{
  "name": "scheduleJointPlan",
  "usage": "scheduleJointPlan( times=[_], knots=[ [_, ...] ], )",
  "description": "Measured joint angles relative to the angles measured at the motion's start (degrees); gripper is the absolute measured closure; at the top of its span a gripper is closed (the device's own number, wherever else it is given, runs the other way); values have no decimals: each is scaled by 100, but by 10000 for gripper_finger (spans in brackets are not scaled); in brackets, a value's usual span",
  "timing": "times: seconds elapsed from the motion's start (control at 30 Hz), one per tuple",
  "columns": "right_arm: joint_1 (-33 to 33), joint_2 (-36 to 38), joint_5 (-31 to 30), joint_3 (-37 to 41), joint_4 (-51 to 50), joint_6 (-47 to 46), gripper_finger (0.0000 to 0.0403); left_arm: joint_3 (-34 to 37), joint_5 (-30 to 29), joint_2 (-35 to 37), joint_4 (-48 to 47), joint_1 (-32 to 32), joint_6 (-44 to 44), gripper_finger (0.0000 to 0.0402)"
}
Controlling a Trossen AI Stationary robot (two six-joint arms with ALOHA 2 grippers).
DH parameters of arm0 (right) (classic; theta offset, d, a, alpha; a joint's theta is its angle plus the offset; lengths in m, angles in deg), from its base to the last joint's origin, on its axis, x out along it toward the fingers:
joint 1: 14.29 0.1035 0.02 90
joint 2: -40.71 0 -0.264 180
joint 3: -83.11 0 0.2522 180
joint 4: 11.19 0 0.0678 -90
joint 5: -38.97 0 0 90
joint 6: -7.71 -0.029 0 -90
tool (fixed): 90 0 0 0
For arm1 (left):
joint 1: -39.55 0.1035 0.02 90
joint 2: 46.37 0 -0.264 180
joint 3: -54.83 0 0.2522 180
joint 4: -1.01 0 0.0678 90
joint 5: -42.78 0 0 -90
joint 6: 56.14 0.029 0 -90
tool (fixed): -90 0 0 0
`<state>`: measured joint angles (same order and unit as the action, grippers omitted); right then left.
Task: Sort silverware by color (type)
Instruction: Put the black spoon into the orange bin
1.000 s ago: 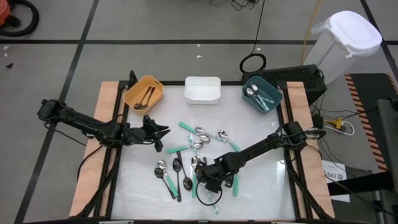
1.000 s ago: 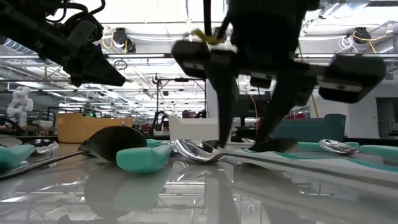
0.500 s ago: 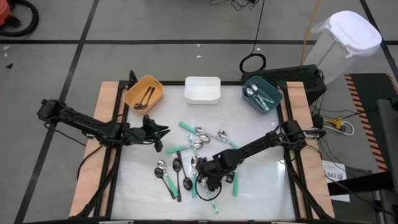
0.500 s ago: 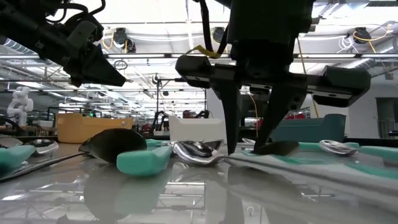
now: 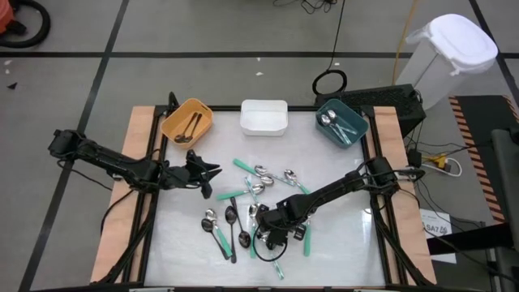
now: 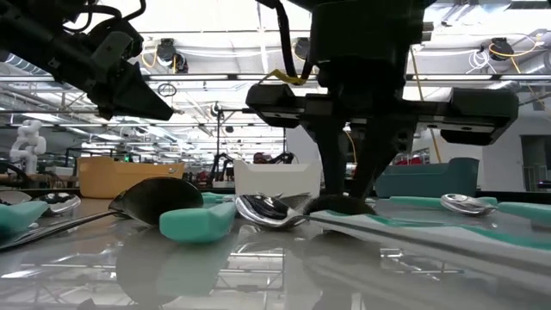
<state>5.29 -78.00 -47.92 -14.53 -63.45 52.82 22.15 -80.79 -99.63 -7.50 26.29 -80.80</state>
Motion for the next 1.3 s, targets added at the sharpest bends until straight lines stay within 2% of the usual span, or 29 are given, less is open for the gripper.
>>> scheduleJointPlan(
  times=[0.23,0.43,0.73,1.3],
  knots=[
    [0,-5,10,9,-184,-418,376,1,-1,0,-78,-2,0,318],
    [5,-5,12,13,-208,-525,396,1,-1,0,-80,-2,0,318],
    [52,2,-7,15,-210,-631,399,1,-2,0,-83,-2,0,318],
    [352,616,-6,46,-413,-964,402,1,0,0,-83,-1,-10,318]
  ],
)
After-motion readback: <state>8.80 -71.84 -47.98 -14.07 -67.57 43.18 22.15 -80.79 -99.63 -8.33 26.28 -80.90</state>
